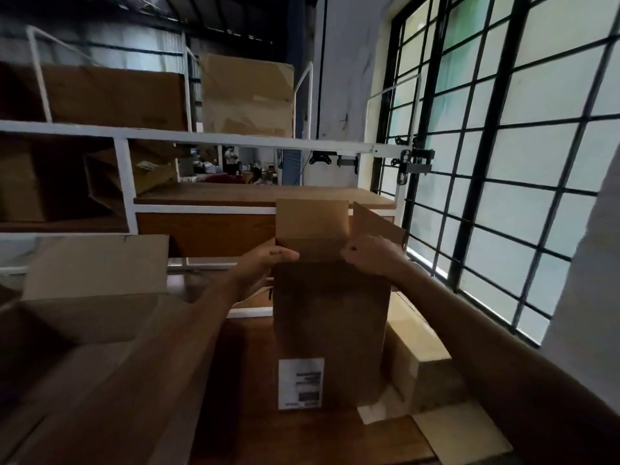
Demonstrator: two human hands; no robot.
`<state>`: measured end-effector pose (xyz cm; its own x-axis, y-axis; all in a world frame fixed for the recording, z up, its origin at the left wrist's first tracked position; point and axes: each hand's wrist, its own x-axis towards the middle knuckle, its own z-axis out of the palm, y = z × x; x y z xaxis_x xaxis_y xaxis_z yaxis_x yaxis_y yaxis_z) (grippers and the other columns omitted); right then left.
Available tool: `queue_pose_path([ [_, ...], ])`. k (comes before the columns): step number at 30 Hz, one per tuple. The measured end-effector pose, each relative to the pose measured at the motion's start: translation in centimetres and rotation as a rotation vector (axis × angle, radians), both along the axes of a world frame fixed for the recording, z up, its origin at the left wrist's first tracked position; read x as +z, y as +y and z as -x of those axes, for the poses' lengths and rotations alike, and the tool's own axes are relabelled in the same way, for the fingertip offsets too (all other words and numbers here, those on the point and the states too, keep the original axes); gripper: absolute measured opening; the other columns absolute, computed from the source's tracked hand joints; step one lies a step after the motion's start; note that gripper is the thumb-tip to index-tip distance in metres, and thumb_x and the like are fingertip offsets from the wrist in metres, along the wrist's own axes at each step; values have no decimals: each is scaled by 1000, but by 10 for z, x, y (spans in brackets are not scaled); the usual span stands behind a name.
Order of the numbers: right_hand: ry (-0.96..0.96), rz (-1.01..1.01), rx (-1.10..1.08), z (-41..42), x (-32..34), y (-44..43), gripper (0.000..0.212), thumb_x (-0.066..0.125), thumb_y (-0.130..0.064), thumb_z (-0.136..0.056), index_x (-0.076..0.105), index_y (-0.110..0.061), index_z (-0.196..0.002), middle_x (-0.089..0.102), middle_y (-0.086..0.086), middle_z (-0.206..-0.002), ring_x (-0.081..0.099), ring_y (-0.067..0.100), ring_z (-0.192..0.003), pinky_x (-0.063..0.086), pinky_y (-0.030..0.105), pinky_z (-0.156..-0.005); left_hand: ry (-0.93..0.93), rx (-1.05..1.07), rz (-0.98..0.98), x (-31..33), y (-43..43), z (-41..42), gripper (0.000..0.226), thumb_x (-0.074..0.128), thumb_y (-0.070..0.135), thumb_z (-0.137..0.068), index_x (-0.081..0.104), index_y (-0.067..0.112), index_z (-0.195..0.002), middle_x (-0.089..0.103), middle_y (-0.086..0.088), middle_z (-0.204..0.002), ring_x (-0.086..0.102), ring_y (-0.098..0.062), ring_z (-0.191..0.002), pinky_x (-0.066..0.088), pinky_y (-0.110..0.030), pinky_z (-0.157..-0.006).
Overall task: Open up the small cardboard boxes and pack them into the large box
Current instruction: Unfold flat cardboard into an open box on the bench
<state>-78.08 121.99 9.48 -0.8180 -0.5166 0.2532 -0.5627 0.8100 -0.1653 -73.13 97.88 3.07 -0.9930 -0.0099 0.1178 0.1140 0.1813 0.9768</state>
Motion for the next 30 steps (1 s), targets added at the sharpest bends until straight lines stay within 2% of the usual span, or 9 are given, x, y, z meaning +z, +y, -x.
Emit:
queue_pose_path([
  [3, -397, -214, 128, -17, -24, 19, 38, 56, -42, -93, 69, -12, -112, 68, 12, -112, 65, 26, -102, 52, 40, -85, -12, 90, 460, -6, 15, -14, 47, 85, 35, -68, 68, 23, -110, 70, 2, -110, 66, -13, -104, 51, -40, -99],
  [7, -333, -215, 138, -25, -81, 36, 46, 58, -38, -94, 59, -12, -132, 57, 8, -135, 53, 25, -124, 38, 34, -103, 96, 177, 1026, -26, 50, -25, 51, 76, 30, -78, 58, 23, -124, 56, 2, -121, 53, -11, -107, 46, -27, -90],
  [10, -413, 12, 44, -16, -96, 45, 52, 57, -38, -94, 50, -13, -138, 52, 10, -141, 49, 28, -129, 38, 33, -103, 70, 214, 1139, -34, 59, -16, 57, 69, 45, -80, 49, 28, -131, 50, 1, -131, 47, -17, -119, 40, -39, -105],
  [13, -190, 60, -73, -6, -97, 48, 60, 57, -47, -87, 43, -26, -141, 30, 8, -150, 31, 33, -137, 34, 46, -107, -22, 230, 1134, -38, 61, -1, 61, 54, 63, -84, 47, 27, -133, 54, -1, -130, 53, -18, -115, 40, -41, -105],
  [16, -289, 54, -136, 8, -105, 49, 74, 59, -50, -83, 27, -37, -148, -2, 3, -159, 0, 40, -147, 22, 61, -112, -13, 274, 1182, -46, 57, 9, 54, 41, 69, -87, 52, 27, -120, 58, -1, -117, 56, -17, -101, 47, -37, -91],
  [19, -347, -81, -24, 10, -112, 42, 88, 51, -56, -88, 2, -30, -156, -11, 15, -164, -13, 39, -149, 7, 56, -120, 30, 287, 1209, -48, 50, 5, 42, 36, 67, -92, 54, 29, -93, 57, 5, -94, 55, -11, -82, 42, -30, -73],
  [23, -233, -102, 99, -3, -97, 23, 68, 46, -51, -94, 27, -18, -151, 22, 13, -159, 17, 37, -148, 23, 57, -115, -21, 323, 1145, -44, 29, -13, 51, 33, 63, -96, 62, 23, -83, 63, 6, -81, 61, -8, -73, 46, -28, -71],
  [26, -132, -150, 141, -11, -84, 5, 48, 46, -51, -91, 58, -18, -124, 60, 10, -129, 56, 28, -116, 46, 51, -97, -37, 439, 1224, -35, 5, -26, 43, 39, 54, -98, 61, 21, -82, 65, 2, -81, 63, -11, -74, 52, -32, -74],
  [30, 353, -356, 185, -23, -63, -30, 28, 51, -39, -95, 67, -17, -102, 70, 6, -96, 67, 24, -91, 53, 41, -80, 113, 610, 1355, -20, -27, -30, 33, 49, 46, -92, 63, 19, -103, 65, -4, -110, 60, -20, -102, 50, -36, -86],
])
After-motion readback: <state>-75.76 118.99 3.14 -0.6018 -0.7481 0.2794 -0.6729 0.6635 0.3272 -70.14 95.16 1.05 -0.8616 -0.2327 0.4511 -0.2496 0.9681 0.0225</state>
